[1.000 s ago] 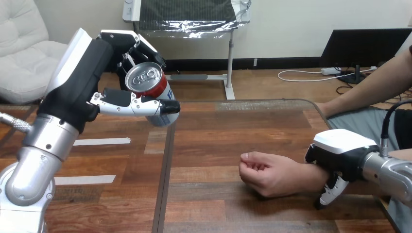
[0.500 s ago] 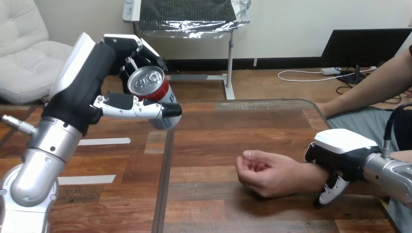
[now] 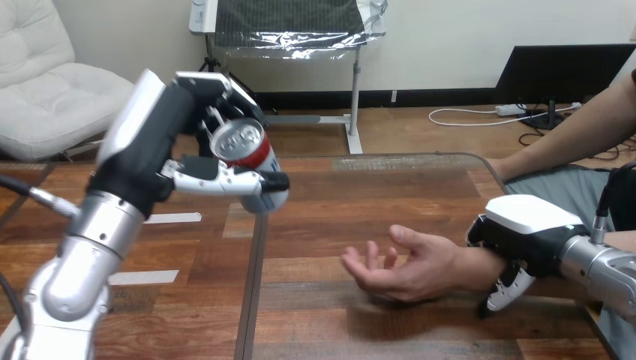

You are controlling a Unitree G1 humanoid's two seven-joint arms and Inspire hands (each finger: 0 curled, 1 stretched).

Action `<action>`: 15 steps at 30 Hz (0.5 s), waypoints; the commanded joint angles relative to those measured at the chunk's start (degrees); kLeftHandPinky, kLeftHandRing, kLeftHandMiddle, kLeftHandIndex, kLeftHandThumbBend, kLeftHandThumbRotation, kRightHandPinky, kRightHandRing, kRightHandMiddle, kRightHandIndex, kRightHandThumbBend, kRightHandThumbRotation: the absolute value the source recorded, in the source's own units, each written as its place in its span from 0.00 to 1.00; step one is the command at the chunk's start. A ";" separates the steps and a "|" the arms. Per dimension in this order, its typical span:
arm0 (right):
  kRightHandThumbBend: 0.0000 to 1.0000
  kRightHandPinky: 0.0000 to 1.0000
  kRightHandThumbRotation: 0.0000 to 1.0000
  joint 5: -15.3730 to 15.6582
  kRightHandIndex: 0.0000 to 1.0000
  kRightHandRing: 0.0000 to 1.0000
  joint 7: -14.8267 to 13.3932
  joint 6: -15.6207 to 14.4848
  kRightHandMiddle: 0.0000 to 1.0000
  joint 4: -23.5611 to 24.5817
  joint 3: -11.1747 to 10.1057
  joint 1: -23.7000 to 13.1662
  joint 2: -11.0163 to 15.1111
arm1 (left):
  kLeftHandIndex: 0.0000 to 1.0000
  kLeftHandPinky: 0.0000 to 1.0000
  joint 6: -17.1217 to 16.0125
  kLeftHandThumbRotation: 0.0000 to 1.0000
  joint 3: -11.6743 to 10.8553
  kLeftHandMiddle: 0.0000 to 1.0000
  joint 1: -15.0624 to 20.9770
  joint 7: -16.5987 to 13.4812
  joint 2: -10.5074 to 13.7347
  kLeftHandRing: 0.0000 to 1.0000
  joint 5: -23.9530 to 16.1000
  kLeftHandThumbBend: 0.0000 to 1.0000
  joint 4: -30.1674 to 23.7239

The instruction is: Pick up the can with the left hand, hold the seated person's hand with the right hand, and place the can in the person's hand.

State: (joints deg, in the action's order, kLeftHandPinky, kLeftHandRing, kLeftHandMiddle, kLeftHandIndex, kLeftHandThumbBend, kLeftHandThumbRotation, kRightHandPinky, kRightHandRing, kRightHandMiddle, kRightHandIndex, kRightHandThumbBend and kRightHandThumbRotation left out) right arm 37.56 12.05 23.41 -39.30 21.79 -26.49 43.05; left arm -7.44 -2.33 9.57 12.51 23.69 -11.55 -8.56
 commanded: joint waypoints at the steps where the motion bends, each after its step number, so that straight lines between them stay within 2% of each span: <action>1: 0.77 0.24 0.02 -3.10 0.39 0.30 -1.43 0.96 0.37 -2.13 -1.60 0.13 -2.80 | 0.40 0.12 -2.89 0.00 1.00 0.30 4.75 -1.66 -0.82 0.17 -0.79 0.76 2.14; 15: 0.78 0.23 0.00 -5.61 0.38 0.28 -1.91 2.33 0.35 -1.52 -3.94 -1.05 -2.14 | 0.41 0.21 -5.80 0.00 3.05 0.36 7.11 -2.56 -3.19 0.27 -0.97 0.73 9.32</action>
State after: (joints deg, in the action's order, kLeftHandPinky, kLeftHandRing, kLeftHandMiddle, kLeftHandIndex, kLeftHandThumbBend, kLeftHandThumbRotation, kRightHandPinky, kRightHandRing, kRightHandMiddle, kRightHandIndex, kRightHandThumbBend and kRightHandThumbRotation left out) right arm 34.89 11.02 25.87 -39.22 20.03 -26.65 42.92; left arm -10.99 0.61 10.38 11.73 21.38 -12.32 -1.57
